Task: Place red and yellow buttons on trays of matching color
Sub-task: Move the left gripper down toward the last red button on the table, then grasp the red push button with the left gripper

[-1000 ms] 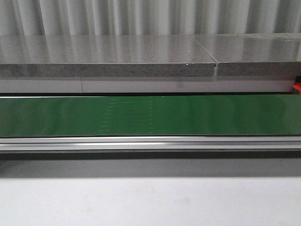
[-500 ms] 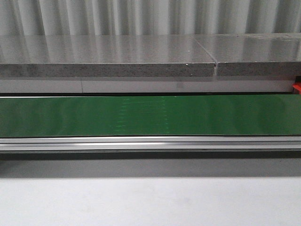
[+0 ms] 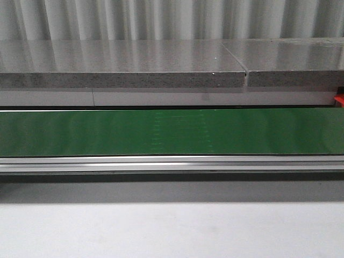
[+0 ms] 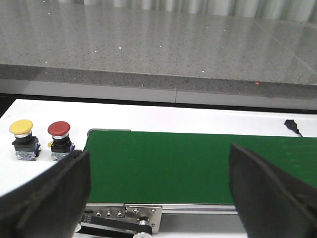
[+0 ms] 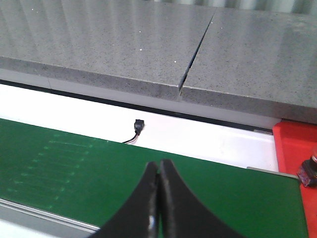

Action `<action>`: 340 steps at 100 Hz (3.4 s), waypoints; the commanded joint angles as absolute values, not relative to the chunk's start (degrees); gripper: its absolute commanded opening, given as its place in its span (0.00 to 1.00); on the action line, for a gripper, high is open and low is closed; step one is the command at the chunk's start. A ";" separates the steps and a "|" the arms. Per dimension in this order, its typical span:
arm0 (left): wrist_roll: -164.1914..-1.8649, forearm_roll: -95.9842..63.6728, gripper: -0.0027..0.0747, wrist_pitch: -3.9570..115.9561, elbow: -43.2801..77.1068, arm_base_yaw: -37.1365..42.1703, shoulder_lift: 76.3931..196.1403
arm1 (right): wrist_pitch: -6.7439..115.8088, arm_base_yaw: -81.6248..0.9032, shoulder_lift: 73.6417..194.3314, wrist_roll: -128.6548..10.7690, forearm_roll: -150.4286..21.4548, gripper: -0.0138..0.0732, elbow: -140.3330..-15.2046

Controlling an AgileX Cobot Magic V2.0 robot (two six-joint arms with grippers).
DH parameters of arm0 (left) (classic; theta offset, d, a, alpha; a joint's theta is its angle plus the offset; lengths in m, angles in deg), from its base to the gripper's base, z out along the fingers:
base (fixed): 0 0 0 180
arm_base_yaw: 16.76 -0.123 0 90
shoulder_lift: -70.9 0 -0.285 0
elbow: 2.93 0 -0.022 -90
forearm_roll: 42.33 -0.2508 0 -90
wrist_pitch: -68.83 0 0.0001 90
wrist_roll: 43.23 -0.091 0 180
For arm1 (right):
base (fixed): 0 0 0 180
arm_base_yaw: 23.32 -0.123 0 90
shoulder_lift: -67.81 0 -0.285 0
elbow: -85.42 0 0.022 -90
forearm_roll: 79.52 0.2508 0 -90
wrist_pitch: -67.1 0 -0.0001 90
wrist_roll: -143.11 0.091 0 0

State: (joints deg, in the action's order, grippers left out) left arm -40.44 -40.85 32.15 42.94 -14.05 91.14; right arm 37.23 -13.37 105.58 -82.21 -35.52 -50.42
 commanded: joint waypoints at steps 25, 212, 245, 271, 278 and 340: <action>-18.15 -56.87 0.70 37.48 35.58 -13.95 110.69 | 39.69 -13.32 105.73 -82.40 -34.35 0.08 -51.88; -12.64 -50.90 0.70 38.00 -2.11 -30.85 181.46 | 39.63 -13.32 105.73 -82.40 -34.35 0.08 -51.88; -12.64 -49.19 0.70 38.48 -4.03 -30.85 183.30 | 39.63 -13.32 105.73 -82.40 -34.35 0.08 -51.88; -12.64 -48.64 0.70 37.05 -7.45 -30.85 186.80 | 39.68 -13.32 105.73 -82.40 -34.35 0.08 -51.88; -12.64 -48.51 0.70 37.05 -7.92 -30.85 187.50 | 39.68 -13.32 105.73 -82.40 -34.35 0.08 -51.88; -12.64 -48.08 0.16 35.69 -8.86 -30.85 188.65 | 39.63 -13.32 105.73 -82.40 -34.35 0.08 -51.88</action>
